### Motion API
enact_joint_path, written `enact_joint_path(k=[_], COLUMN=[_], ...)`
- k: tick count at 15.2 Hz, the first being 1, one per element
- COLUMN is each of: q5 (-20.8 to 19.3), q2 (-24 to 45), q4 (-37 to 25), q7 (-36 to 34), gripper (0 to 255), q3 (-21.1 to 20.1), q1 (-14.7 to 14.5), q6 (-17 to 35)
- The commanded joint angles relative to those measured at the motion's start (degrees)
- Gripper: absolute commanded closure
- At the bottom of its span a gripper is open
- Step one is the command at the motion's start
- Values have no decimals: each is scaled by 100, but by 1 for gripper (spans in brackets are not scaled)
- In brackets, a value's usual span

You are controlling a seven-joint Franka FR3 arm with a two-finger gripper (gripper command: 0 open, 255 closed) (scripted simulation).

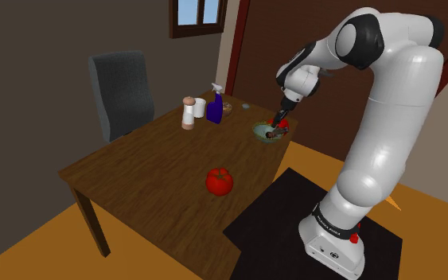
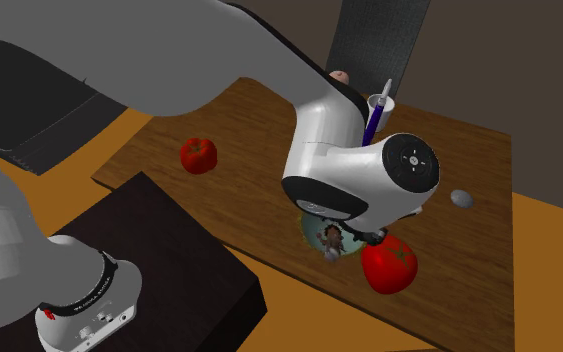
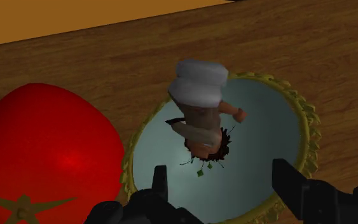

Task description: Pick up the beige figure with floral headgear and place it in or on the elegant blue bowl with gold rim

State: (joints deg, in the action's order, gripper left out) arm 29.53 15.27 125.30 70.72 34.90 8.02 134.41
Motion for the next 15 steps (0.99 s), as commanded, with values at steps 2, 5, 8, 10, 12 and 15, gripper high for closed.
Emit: enact_joint_path(k=[2, 5, 8, 10, 12, 15], q5=[0, -171, -623, -624, -624, -624], q2=[0, -154, -560, -561, -561, -561], q4=[0, -21, -128, -128, -128, -128], q7=[0, -110, -403, -404, -404, -404], gripper=[0, 0, 0, 0, 0, 0], q3=[0, 79, 262, 258, 258, 258], q1=[0, -32, -97, -93, -93, -93], q6=[0, -129, -512, -512, -512, -512])
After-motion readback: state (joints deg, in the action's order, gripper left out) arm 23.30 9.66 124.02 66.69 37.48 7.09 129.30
